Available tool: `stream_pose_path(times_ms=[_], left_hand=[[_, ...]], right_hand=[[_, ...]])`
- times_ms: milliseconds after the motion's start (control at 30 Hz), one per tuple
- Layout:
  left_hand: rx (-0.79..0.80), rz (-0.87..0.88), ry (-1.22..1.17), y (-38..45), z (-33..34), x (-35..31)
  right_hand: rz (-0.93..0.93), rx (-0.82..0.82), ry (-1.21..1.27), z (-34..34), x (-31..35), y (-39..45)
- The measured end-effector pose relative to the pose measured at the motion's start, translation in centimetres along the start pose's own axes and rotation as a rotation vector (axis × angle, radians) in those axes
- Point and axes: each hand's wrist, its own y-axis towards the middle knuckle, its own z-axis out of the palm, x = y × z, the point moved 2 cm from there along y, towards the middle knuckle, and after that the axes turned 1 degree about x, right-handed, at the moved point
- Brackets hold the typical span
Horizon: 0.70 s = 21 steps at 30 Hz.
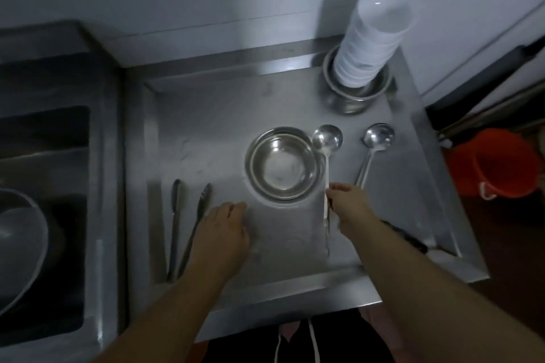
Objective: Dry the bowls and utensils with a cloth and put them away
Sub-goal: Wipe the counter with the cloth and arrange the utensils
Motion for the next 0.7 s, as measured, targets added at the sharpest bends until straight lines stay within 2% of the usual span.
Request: stream_pose_path(times_ms=[267, 700], left_hand=[[0.062, 0.058, 0.070, 1.4, 1.1, -6.0], [0.106, 0.027, 0.090, 1.6, 2.6, -9.4]], right_hand=[[0.053, -0.149, 0.093, -7.4, -1.1, 2.8], [0.130, -0.054, 0.103, -8.2, -0.6, 7.6]])
